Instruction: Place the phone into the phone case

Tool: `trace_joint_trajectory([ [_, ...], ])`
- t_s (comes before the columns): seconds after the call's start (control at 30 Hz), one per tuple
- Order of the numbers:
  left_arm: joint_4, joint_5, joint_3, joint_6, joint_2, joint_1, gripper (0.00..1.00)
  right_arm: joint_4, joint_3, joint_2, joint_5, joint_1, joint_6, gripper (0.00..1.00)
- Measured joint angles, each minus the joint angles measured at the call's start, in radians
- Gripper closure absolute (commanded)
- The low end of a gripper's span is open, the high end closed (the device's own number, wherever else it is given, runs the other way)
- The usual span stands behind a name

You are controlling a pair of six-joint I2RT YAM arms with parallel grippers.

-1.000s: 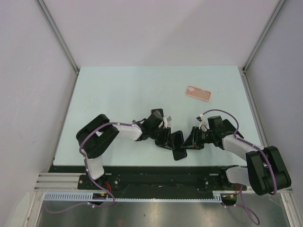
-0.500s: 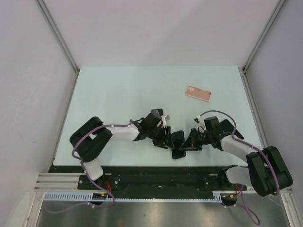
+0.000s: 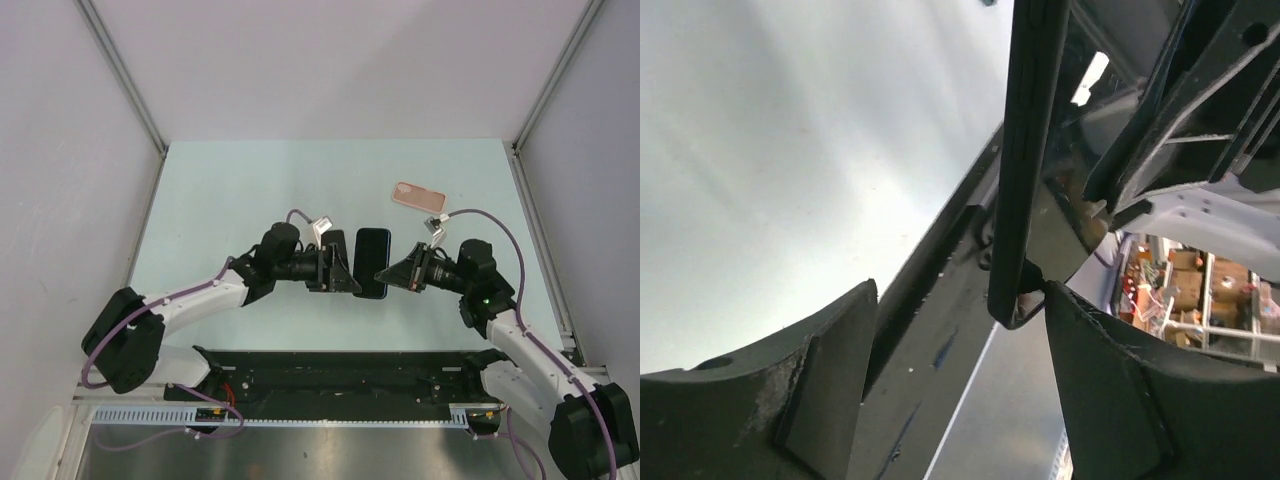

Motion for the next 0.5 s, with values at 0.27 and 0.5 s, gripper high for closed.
trace_joint_trajectory([
  [0.27, 0.244, 0.128, -0.044, -0.093, -0.013, 0.0, 0.47, 0.117, 0.0, -0.047, -0.033, 0.031, 0.071, 0.96],
  [0.5, 0.426, 0.223, -0.07, -0.167, 0.008, 0.0, 0.84, 0.117, 0.0, -0.065, -0.039, 0.045, 0.093, 0.77],
])
